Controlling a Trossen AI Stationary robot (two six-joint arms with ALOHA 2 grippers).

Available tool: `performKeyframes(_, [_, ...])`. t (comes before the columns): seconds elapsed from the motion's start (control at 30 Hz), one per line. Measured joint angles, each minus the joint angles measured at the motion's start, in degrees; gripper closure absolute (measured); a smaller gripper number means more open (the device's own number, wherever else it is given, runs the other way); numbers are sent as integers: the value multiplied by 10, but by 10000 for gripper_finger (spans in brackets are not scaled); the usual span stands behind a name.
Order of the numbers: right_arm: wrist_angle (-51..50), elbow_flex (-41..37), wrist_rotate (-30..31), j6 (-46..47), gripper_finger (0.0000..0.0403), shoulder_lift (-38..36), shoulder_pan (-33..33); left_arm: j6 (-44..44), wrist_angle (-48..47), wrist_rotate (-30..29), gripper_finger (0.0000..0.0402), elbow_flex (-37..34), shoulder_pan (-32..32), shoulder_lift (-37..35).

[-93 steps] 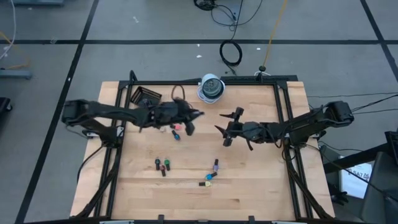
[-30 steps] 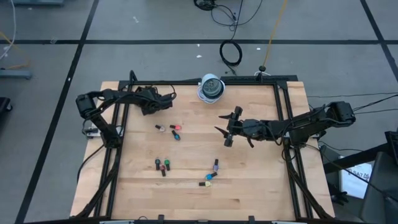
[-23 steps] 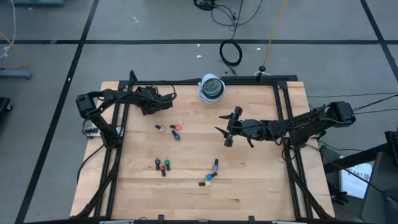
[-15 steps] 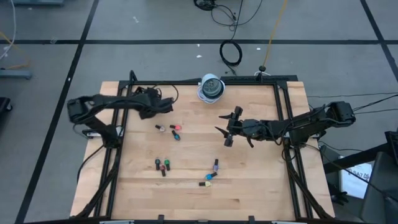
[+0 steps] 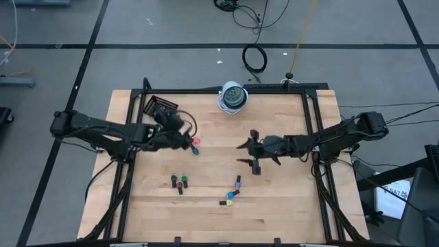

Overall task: Pick & Place Nail Polish
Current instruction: Put the purple nail polish bottle into the black basket

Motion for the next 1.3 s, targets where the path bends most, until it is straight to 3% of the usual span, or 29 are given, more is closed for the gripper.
performKeyframes(0.07, [3,0,-5,2,179,26,19,28,37,29,92,0,-25,1])
performKeyframes(0.2, [28,2,-73,1,179,84,53,82,154,101,92,-10,-65,13])
performKeyframes(0.37, [24,28,-96,-19,180,131,77,156,368,225,91,-80,-96,9])
performKeyframes(0.47, [-2,53,-120,-43,183,157,85,160,453,262,91,-133,-104,-12])
performKeyframes(0.67, [-107,102,-118,-81,188,216,90,101,527,258,91,-210,-104,-63])
performKeyframes(1.3, [-78,111,-102,-1,202,233,66,82,550,258,91,-244,-104,-86])
